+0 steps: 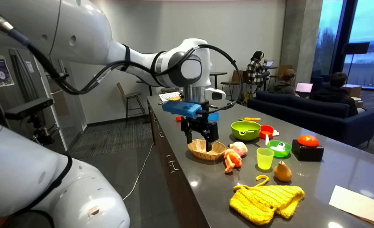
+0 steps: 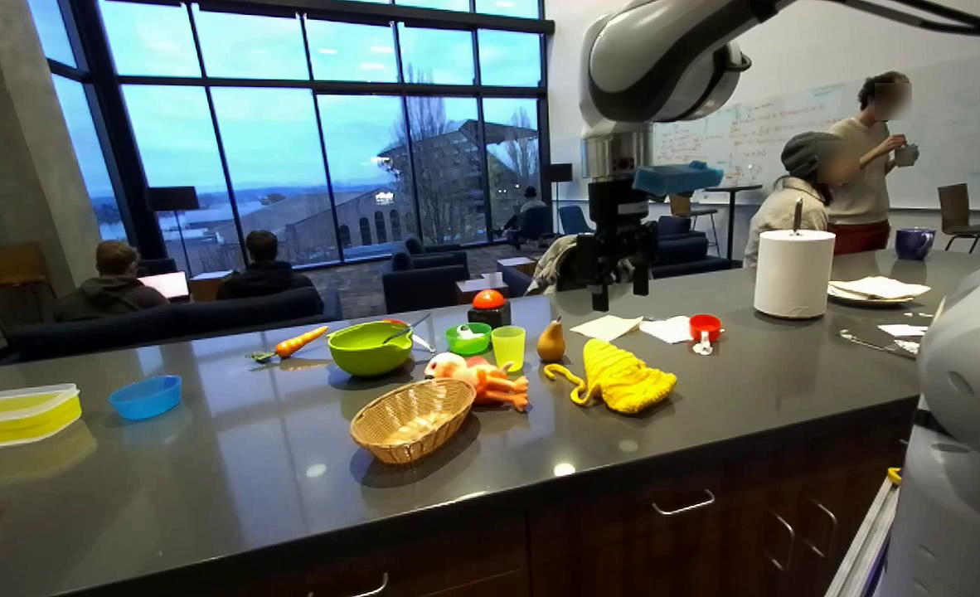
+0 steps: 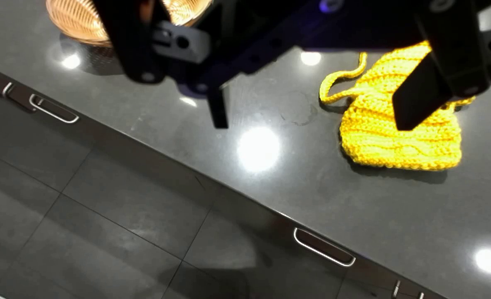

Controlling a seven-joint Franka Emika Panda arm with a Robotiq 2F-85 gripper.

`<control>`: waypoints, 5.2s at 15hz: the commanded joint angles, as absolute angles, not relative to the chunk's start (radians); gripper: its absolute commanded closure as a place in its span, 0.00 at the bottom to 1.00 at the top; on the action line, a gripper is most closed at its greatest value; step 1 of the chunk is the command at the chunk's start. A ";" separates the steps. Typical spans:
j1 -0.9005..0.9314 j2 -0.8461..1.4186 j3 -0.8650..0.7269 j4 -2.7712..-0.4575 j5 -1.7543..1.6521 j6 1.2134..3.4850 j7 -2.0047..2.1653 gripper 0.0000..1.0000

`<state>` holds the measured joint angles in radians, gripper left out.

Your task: Put the pear inside the basket

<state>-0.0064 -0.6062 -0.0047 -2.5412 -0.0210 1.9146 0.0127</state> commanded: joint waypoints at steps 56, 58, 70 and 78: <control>-0.083 -0.183 0.043 -2.408 -0.118 2.515 0.305 0.00; -0.105 -0.139 0.035 -2.387 -0.167 2.551 0.352 0.00; -0.109 0.056 -0.054 -2.195 -0.263 2.579 0.456 0.00; -0.076 0.153 -0.109 -2.100 -0.282 2.568 0.547 0.00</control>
